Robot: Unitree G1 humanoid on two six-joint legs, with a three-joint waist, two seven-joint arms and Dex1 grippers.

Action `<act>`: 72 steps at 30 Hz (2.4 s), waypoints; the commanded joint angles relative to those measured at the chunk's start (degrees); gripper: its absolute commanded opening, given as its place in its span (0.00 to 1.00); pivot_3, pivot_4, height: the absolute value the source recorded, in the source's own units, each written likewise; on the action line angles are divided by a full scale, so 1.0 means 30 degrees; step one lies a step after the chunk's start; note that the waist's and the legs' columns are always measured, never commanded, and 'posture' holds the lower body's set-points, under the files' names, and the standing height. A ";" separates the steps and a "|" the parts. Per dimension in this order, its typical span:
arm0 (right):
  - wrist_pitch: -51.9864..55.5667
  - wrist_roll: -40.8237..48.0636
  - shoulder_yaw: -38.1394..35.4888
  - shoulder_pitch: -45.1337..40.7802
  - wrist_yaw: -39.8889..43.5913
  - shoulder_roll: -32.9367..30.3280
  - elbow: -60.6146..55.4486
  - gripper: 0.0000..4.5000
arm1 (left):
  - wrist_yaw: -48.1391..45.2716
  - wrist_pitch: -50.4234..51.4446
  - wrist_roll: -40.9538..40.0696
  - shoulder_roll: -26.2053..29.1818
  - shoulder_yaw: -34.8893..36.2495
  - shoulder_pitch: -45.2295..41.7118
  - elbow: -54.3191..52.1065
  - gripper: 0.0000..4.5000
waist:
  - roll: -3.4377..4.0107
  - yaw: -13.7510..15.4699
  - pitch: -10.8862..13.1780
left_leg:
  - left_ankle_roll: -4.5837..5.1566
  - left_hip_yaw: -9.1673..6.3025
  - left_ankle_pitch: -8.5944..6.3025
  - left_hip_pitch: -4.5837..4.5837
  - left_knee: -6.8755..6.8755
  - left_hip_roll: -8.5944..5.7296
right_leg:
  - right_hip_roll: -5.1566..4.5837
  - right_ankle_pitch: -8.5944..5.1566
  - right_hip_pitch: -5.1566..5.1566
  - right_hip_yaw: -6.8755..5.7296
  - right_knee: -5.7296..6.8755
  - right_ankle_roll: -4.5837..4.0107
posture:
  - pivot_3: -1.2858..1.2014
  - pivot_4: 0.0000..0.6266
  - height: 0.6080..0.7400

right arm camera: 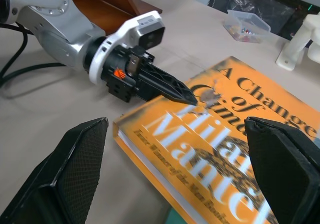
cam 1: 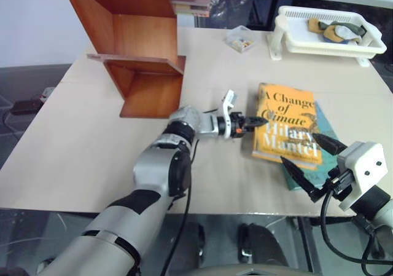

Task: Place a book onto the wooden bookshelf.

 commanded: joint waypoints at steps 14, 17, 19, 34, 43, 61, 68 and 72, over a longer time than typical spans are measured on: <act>0.1923 0.0412 -0.1908 -0.0907 0.3305 0.1577 -0.0187 1.00 | -0.3332 0.0550 -0.0969 0.4405 -0.4020 0.4792 -1.9254 0.20 | 0.0017 -0.0024 -0.0004 | -0.0031 0.0015 0.0017 0.0038 0.0003 0.0021 | 0.0000 0.0035 -0.0006 0.0040 0.0081 -0.0070 | 0.52 0.24 1.00; 0.2096 0.0612 -0.2071 -0.1605 0.4090 0.1768 0.0299 1.00 | -0.4829 -0.2409 -0.0562 0.6539 -0.5142 0.6478 -2.4547 0.20 | 0.0017 0.0019 -0.0004 | -0.0094 0.0011 0.0054 0.0051 0.0012 0.0014 | -0.0007 0.0036 0.0008 0.0034 0.0084 -0.0072 | 0.52 0.24 1.00; 0.2252 0.0826 -0.2059 -0.2316 0.4687 0.1887 0.0891 1.00 | -0.5773 -0.6089 0.1139 0.8691 -0.6165 0.7807 -2.7862 0.20 | 0.0018 -0.0019 -0.0003 | -0.0097 0.0031 0.0054 0.0049 0.0014 0.0016 | -0.0012 0.0036 -0.0001 0.0056 0.0081 -0.0084 | 0.52 0.24 1.00; 0.1729 0.2412 -0.2317 -0.7854 0.9429 0.2777 0.4788 1.00 | -0.3936 -2.2026 1.1874 1.4312 -0.7680 0.5659 -2.7015 0.20 | 0.0033 0.0403 -0.0008 | -0.0010 0.0086 0.0008 0.0098 0.0019 0.0002 | 0.0009 -0.0011 0.0028 0.0095 0.0069 -0.0049 | 0.52 0.24 1.00; 0.0848 0.2004 -0.1141 -1.0798 1.2802 0.3740 0.6979 1.00 | -0.5161 -2.2996 1.3017 1.7625 -0.7778 0.4202 -2.3806 0.20 | 0.0029 0.0396 0.0004 | -0.0013 0.0125 0.0010 0.0086 0.0018 0.0013 | 0.0007 0.0002 0.0021 0.0090 0.0066 -0.0011 | 0.52 0.24 1.00; 0.0064 -0.0377 0.0875 -1.4990 1.5226 0.5374 1.0635 1.00 | -0.5649 -2.5259 1.3917 2.2325 -0.6868 0.7801 -1.9630 0.20 | 0.0060 -0.0193 0.0028 | -0.0016 0.0291 0.0007 0.0227 -0.0029 0.0121 | 0.0087 -0.0007 -0.0005 0.0258 0.0136 -0.0003 | 0.52 0.24 1.00; 0.0900 -0.0281 0.1143 -1.6163 1.4835 0.5750 1.0519 1.00 | -0.5053 -2.5678 1.5082 2.0981 -0.8105 0.6293 -1.7995 0.20 | 0.0085 -0.0243 0.0018 | -0.0018 0.0454 0.0005 0.0286 -0.0035 0.0138 | 0.0097 -0.0018 0.0001 0.0326 0.0164 -0.0032 | 0.52 0.24 1.00; 0.1212 0.0633 0.0812 -1.6263 1.4535 0.5938 0.9709 1.00 | -0.5046 -2.5732 1.5462 2.0549 -0.8555 0.5626 -1.7195 0.20 | 0.0095 -0.0056 0.0013 | -0.0017 0.0466 0.0006 0.0285 -0.0036 0.0137 | 0.0095 -0.0012 -0.0004 0.0329 0.0169 -0.0029 | 0.52 0.24 1.00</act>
